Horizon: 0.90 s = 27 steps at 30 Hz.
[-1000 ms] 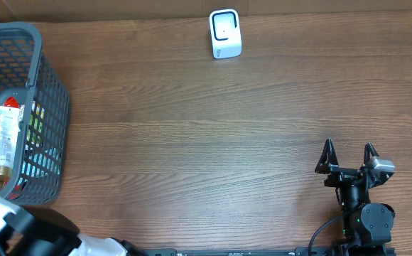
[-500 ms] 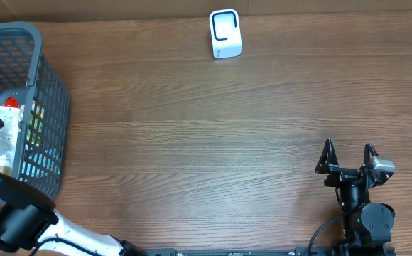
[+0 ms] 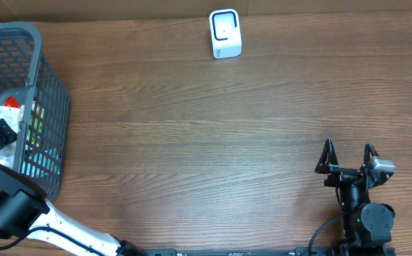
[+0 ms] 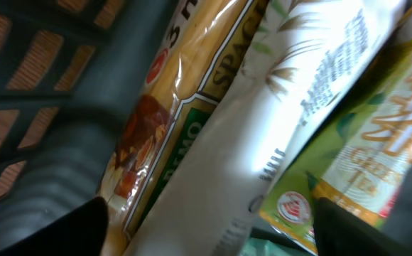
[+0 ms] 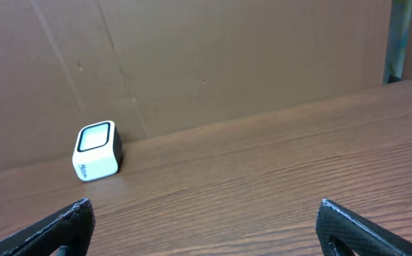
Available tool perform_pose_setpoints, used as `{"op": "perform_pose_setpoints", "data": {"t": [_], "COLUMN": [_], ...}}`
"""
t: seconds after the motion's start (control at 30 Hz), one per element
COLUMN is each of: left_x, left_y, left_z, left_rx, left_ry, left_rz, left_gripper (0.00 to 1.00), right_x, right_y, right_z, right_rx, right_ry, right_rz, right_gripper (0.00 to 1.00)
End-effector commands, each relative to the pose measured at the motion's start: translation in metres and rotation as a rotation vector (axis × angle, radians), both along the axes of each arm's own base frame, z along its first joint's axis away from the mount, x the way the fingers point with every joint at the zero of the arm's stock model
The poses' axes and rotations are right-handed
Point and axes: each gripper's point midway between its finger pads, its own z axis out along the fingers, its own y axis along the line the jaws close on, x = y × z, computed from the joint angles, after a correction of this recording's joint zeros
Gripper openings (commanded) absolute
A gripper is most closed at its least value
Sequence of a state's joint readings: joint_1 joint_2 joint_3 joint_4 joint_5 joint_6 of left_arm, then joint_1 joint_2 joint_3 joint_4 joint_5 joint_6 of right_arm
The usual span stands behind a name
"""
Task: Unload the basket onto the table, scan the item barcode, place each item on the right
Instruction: 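Grasp the white Pantene conditioner tube and lift it out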
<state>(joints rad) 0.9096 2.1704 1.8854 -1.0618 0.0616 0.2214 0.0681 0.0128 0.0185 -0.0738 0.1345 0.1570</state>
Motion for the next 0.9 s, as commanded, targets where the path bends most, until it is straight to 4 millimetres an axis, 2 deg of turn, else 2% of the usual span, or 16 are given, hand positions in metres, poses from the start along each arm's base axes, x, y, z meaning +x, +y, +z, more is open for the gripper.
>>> {"op": "perform_pose_setpoints", "data": {"t": [0.0,0.07,0.23,0.3,0.33,0.5,0.6,0.73,0.87], "left_x": [0.000,0.002,0.009,0.010,0.011,0.020,0.033,0.050,0.070], "left_y": [-0.003,-0.003,-0.007,-0.010,-0.012,-0.021,-0.027,-0.029,-0.031], "left_z": [-0.014,-0.014,-0.014,-0.014,-0.014,-0.008,0.010,0.050,0.115], "left_rx": [-0.009,-0.009,-0.010,-0.014,-0.019,-0.032,-0.023,0.023,0.114], "left_ry": [0.038,0.036,0.025,0.027,0.031,0.017,-0.009,-0.070,-0.182], "left_rz": [-0.032,-0.036,-0.049,-0.056,-0.055,-0.021,-0.034,-0.012,-0.007], "left_gripper": [0.70,0.54,0.29,0.09,0.04,0.04,0.04,0.04,0.04], "right_x": [0.000,0.000,0.000,0.000,0.000,0.000,0.000,0.000,0.000], "right_y": [0.002,0.002,0.002,0.002,0.002,0.002,0.002,0.002,0.002], "right_z": [-0.002,-0.002,-0.002,-0.002,-0.002,-0.002,-0.002,-0.002,-0.002], "right_rx": [-0.001,-0.001,-0.001,-0.001,-0.001,-0.001,-0.001,-0.001,-0.001], "right_ry": [-0.003,-0.003,-0.003,-0.003,-0.003,-0.003,-0.003,-0.003,-0.003], "right_rz": [0.005,0.005,0.005,0.005,0.005,0.005,0.005,0.005,0.005], "right_gripper": [1.00,1.00,1.00,1.00,1.00,1.00,1.00,1.00,1.00]}}
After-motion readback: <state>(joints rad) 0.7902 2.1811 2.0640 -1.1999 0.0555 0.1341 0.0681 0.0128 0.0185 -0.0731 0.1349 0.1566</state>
